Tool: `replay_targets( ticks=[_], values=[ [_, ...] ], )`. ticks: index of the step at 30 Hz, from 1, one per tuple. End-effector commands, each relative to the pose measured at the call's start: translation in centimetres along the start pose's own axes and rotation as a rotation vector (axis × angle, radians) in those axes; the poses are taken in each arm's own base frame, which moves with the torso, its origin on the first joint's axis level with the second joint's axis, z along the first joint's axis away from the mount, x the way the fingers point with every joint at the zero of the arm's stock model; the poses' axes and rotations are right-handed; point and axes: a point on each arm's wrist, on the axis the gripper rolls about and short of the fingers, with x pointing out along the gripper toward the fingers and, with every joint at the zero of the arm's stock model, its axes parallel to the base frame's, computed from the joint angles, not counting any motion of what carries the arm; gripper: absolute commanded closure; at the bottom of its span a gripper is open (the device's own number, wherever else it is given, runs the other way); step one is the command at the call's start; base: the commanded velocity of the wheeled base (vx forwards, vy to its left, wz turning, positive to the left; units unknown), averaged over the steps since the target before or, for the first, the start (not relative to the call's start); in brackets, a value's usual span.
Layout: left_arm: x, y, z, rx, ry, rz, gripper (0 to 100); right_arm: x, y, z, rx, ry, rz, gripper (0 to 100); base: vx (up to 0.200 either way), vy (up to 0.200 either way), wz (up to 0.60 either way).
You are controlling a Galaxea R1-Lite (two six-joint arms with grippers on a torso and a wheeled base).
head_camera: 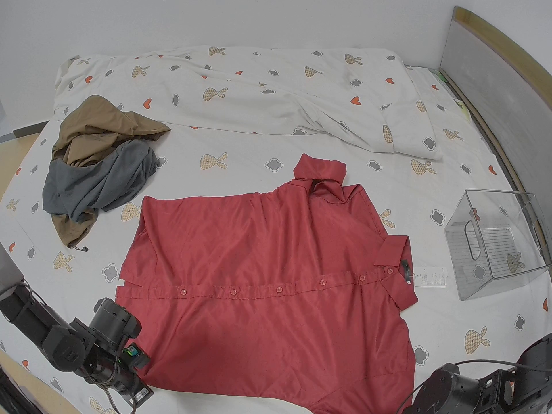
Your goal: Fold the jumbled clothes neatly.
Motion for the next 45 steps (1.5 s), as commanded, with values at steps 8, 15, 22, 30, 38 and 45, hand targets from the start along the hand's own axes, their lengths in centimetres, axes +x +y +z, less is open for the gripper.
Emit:
replay_targets(
  ticks=[8,15,22,30,38,45],
  values=[
    [-0.2,-0.5,-0.7,0.009,0.004,-0.036,0,-0.2,0.2,0.0,-0.01,0.004,0.022,0,0.0,0.0,0.0],
    [-1.0,-0.6,-0.9,0.012,-0.04,-0.064,0,-0.2,0.2,-0.2,-0.015,0.008,0.024,0,0.0,0.0,0.0],
    [-2.8,-0.5,-0.9,0.004,-0.114,-0.077,0,-0.5,-0.1,-0.1,0.002,-0.013,0.025,0,0.0,0.0,0.0],
    [-10.2,0.5,-0.7,-0.133,-0.359,-0.216,0,-6.3,-3.6,-0.5,0.225,-0.366,0.004,0,0.0,0.0,0.0],
    [-19.9,4.4,-0.8,-0.417,-0.575,-0.394,0,-17.5,-6.9,-0.2,0.418,-0.829,-0.043,0,0.0,0.0,0.0],
    [-24.6,5.5,-0.3,-0.553,-0.685,-0.341,0,-20.6,-7.6,1.6,0.434,-0.862,-0.075,0,0.0,0.0,0.0]
  ],
)
